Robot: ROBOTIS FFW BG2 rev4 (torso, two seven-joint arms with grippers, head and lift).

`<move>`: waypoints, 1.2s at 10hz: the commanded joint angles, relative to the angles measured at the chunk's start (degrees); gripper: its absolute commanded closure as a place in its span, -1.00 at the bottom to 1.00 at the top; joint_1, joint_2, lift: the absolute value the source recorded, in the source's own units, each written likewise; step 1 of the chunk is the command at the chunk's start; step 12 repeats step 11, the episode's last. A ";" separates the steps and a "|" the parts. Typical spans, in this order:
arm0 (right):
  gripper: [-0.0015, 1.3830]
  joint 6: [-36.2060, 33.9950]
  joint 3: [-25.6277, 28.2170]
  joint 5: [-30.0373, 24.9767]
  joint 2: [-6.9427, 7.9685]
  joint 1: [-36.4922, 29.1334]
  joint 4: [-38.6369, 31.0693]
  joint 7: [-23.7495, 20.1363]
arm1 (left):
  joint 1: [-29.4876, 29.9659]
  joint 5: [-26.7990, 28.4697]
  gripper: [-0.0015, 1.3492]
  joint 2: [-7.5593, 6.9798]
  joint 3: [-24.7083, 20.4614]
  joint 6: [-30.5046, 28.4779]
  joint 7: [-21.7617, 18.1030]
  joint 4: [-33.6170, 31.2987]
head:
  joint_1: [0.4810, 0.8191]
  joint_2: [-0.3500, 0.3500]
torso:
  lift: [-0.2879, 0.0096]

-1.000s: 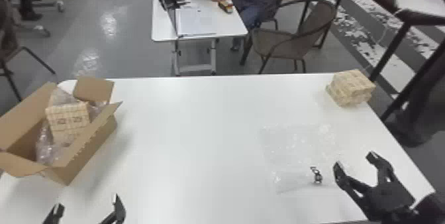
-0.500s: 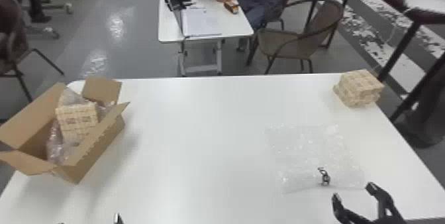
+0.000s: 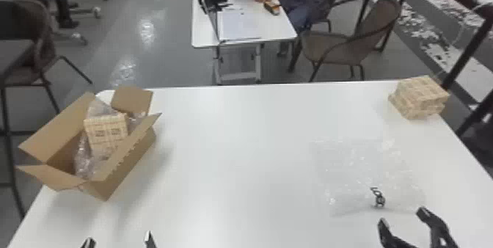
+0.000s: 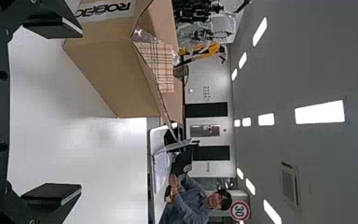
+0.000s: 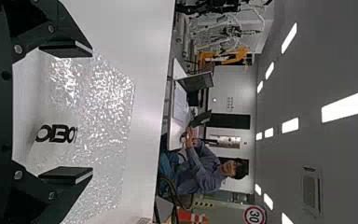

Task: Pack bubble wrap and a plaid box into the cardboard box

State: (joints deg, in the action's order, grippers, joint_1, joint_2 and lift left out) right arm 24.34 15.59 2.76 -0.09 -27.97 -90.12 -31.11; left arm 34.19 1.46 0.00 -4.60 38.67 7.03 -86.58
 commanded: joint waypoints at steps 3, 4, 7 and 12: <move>-0.46 -0.09 -0.30 0.49 0.14 0.20 0.47 -0.01 | -0.27 -0.40 -0.80 0.15 0.11 0.00 -0.35 0.27 | 0.27 0.09 | 0.45; -0.46 -0.26 -0.47 0.67 0.14 0.20 0.65 -0.01 | -0.27 -0.58 -0.80 0.15 0.11 0.00 -0.44 0.36 | 0.27 0.09 | 0.45; -0.46 -1.05 -1.79 2.07 0.14 0.46 1.18 -0.01 | -0.36 -0.84 -0.80 0.15 0.11 0.09 -0.70 0.36 | 0.27 0.11 | 0.45; -0.46 -1.32 -2.05 2.25 0.14 0.55 1.26 0.08 | -0.27 -1.02 -0.80 0.15 0.11 0.18 -0.70 0.44 | 0.27 0.15 | 0.45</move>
